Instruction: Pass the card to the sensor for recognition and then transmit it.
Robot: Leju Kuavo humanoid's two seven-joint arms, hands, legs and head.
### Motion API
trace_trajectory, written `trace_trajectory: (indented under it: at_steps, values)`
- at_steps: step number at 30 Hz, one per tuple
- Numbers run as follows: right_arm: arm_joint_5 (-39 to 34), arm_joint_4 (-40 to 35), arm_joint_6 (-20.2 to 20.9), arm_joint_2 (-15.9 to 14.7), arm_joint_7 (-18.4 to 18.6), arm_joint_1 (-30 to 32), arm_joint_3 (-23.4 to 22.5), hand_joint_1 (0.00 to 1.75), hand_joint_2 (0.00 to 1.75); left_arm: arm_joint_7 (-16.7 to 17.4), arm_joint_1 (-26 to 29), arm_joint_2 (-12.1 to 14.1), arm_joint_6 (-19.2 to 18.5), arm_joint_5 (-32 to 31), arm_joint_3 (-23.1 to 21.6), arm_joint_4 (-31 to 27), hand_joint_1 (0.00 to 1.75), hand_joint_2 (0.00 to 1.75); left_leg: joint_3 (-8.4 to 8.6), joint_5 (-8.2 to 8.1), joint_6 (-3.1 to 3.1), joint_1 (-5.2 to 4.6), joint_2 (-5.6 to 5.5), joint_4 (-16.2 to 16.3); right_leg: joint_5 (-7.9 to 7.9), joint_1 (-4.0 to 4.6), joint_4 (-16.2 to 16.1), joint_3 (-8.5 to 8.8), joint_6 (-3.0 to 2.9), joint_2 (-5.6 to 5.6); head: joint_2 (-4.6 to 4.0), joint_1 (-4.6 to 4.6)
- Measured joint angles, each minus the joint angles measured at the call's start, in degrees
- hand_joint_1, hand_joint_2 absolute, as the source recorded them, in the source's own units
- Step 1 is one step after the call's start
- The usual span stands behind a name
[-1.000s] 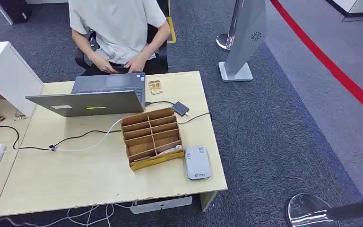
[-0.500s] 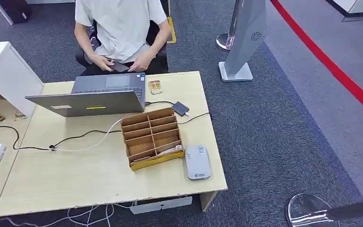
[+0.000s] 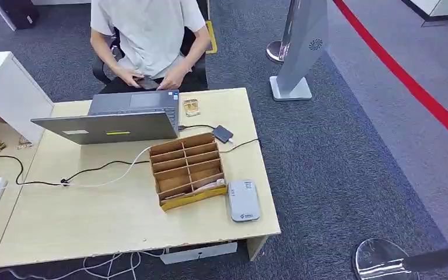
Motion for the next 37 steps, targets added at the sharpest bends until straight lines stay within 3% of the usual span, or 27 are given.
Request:
trace_trajectory:
  at_steps: [4, 7, 9, 10, 11, 13, 14, 15, 16, 17, 18, 19, 20, 22, 23, 24, 25, 28, 31, 34, 35, 37]
  values:
    - [-0.15, 2.56, 0.02, 0.00, -0.22, 2.58, -0.07, 0.00, 1.75, -0.24, -2.53, 0.07, -0.02, 0.00, 0.00, -3.63, 0.00, 0.00, -0.04, -0.51, 0.40, -0.13, 0.25, 0.58, -0.14, -0.09, 0.00, 0.12, 0.27, 0.22, 0.00, 0.02]
    - [-0.22, 5.25, -0.09, 0.00, -0.81, 3.32, -0.50, 0.00, 1.75, -0.35, -5.31, 0.13, 0.00, 0.00, 0.00, -7.24, 0.00, 0.00, -0.04, -1.14, 0.93, -0.28, 1.03, 1.18, -0.13, -0.19, -0.20, 0.17, 0.68, 0.97, 0.00, 0.02]
    - [0.02, 8.11, -0.04, -0.04, -0.33, 5.35, -0.50, 0.00, 1.75, -0.37, -7.38, 0.15, -0.02, 0.00, -0.02, -9.93, 0.00, 0.00, 0.15, -1.11, 1.49, -0.45, 0.64, 0.58, -0.29, -0.25, -0.91, 1.15, 1.48, 0.64, 0.00, 0.04]
    - [0.02, 8.66, 0.02, -0.07, -0.11, 6.95, -0.50, 0.00, 1.75, -0.33, -7.40, 0.22, 0.00, -0.13, -0.02, -11.08, 0.00, 0.00, 0.81, -0.88, 1.85, 0.09, 0.37, -0.15, -0.83, -0.37, 0.14, 1.32, 1.32, -0.08, 0.00, 0.29]
    - [0.02, 9.90, 0.02, -0.20, -0.18, 8.15, -0.50, 0.00, 1.75, -0.22, -7.19, 0.11, -0.20, -0.26, -0.07, -11.91, 0.00, 0.00, 1.02, -0.95, 2.11, -0.03, 0.31, -0.35, -2.37, -0.15, 3.28, -0.53, 0.88, -0.69, 0.00, 0.41]
    - [0.04, 11.91, 0.04, -0.17, 0.02, 9.67, -0.48, 0.00, 1.75, 0.07, -6.74, 0.22, -0.31, -0.44, -0.09, -13.27, 0.00, 0.00, 0.59, -1.13, 2.52, -0.35, 0.32, -0.16, -7.49, 0.39, 14.60, -7.53, 0.47, -0.95, 0.00, 0.61]
    - [0.02, 12.39, 0.02, -0.20, 0.07, 10.14, -0.48, 0.00, 1.75, 0.35, -6.61, 0.15, -0.33, -0.42, -0.09, -13.64, 0.00, 0.00, 0.40, -1.24, 2.67, -0.55, 0.24, 0.04, -8.95, 0.54, 19.32, -10.56, 0.39, -0.96, 0.00, 0.57]
    - [0.02, 12.63, 0.00, -0.28, 0.04, 10.29, -0.48, 0.00, 1.75, 0.46, -6.51, 0.09, -0.33, -0.42, -0.09, -13.74, 0.00, 0.00, 0.34, -1.42, 2.68, -0.67, 0.00, 0.26, -8.66, 0.74, 21.70, -12.57, 0.18, -0.95, 0.00, 0.61]
    - [0.02, 12.63, -0.02, -0.35, 0.04, 10.09, -0.48, 0.00, 1.75, 0.48, -6.27, 0.07, -0.33, -0.39, -0.07, -13.72, 0.00, 0.00, 0.46, -1.58, 2.59, -0.67, -0.14, 0.39, -6.88, 0.94, 20.74, -12.71, -0.05, -0.96, 0.00, 0.61]
    - [0.02, 12.35, 0.00, -0.37, 0.02, 9.46, -0.48, 0.00, 1.75, 0.24, -5.89, 0.04, -0.33, -0.22, -0.09, -13.64, 0.00, 0.00, 0.65, -1.77, 2.39, -0.65, -0.41, 0.51, -3.90, 1.09, 17.00, -11.46, -0.40, -1.05, 0.00, 0.63]
    - [0.02, 11.37, -0.04, -0.42, -0.02, 8.64, -0.48, 0.00, 1.75, 0.05, -5.60, -0.04, -0.33, -0.02, -0.07, -13.24, 0.00, 0.00, 0.97, -1.96, 2.12, -0.65, -0.57, 0.56, -0.47, 1.10, 10.92, -8.82, -0.75, -1.26, 0.00, 0.66]
    - [0.04, 10.04, -0.04, -0.42, -0.02, 7.37, -0.48, 0.00, 1.75, 0.04, -4.83, -0.19, -0.33, -0.02, -0.11, -12.05, 0.00, 0.00, 1.31, -2.17, 1.82, -0.67, -0.60, 0.60, 1.90, 1.19, 5.41, -6.24, -1.17, -1.64, 0.00, 0.68]
    - [0.02, 8.54, -0.02, -0.42, -0.02, 5.57, -0.48, 0.00, 1.75, 0.04, -3.95, -0.15, -0.31, 0.00, -0.09, -10.68, 0.00, 0.00, 0.95, -2.51, 1.32, -1.20, -0.38, 0.58, 1.78, 1.54, 4.21, -5.49, -1.33, -1.96, 0.00, 0.59]
    - [0.04, 4.86, 0.00, -0.39, -0.18, 2.22, -0.48, 0.00, 1.75, 0.04, -1.55, 0.02, -0.31, 0.11, -0.07, -7.31, 0.00, 0.00, 1.53, -2.77, 0.51, -1.09, 0.07, 0.36, 1.84, 1.68, 4.10, -5.50, -2.04, -1.47, 0.00, 0.35]
    - [0.68, 2.79, 0.39, -0.35, 0.20, 1.56, -0.17, 0.00, 1.75, 0.13, -0.49, 0.02, -0.33, 0.11, -0.09, -5.06, 0.00, 0.00, 2.53, -2.89, 0.38, -1.07, 0.15, 0.60, 1.93, 1.57, 3.73, -5.54, -2.10, -0.95, 0.00, 0.11]
    - [0.68, 1.55, 0.57, -0.22, 0.07, 1.89, -0.02, 0.00, 1.75, 0.18, 0.79, 0.02, -0.31, 0.09, -0.09, -3.58, 0.00, 0.00, 2.79, -2.82, 1.75, -1.07, 0.23, 0.60, 1.83, 1.61, 3.70, -5.19, -1.81, -0.96, 0.00, 0.15]
    - [0.29, 1.44, -0.06, -0.26, 0.00, 1.52, -0.15, 0.00, 1.75, 0.16, 2.35, 0.00, -0.33, 0.02, -0.09, -3.47, 0.00, 0.00, 2.77, -2.90, 2.10, -0.94, 0.22, 0.64, 1.82, 1.78, 3.71, -5.27, -1.87, -1.09, 0.00, 0.15]
    - [0.17, 0.74, 0.02, -0.31, -0.02, 0.11, -0.24, 0.00, 1.75, 0.09, 2.25, 0.07, -0.35, -0.02, -0.09, -3.08, 0.00, 0.00, 2.86, -2.75, 2.03, -0.83, 0.34, 0.12, 1.74, 1.98, 3.83, -5.21, -2.37, -1.12, 0.00, 0.09]
    - [0.07, 0.22, 0.02, -0.28, -0.02, -0.31, -0.24, 0.00, 1.75, 0.07, 1.59, 0.11, -0.33, 0.04, -0.11, -2.88, 0.00, 0.00, 3.51, -2.96, 1.41, -0.86, 0.61, -0.36, 1.45, 1.99, 3.96, -4.86, -2.81, -0.99, 0.00, 0.04]
    - [0.00, 0.00, 0.00, -0.28, -0.02, -0.33, -0.24, 0.00, 1.75, 0.07, 1.50, 0.07, -0.33, 0.07, -0.11, -2.77, 0.00, 0.00, 3.65, -3.14, 0.35, -0.83, 0.87, -0.39, 1.28, 2.05, 4.14, -4.89, -3.00, -0.83, 0.00, 0.09]
    - [0.00, -0.09, 0.02, -0.28, -0.02, -0.33, -0.24, 0.00, 1.75, 0.07, 1.50, 0.04, -0.33, 0.07, -0.11, -2.75, 0.00, 1.75, 3.65, -3.20, 0.15, -0.83, 0.91, -0.39, 1.22, 2.06, 4.14, -4.88, -3.03, -0.83, 0.00, 0.07]
    - [-0.02, -0.22, 0.00, -0.28, -0.04, -0.37, -0.26, 0.00, 1.75, 0.07, 1.47, 0.04, -0.33, 0.07, -0.11, -2.75, 0.00, 1.75, 3.64, -3.26, 0.04, -0.83, 0.92, -0.38, 1.15, 2.11, 4.14, -4.85, -3.06, -0.82, 0.00, 0.11]
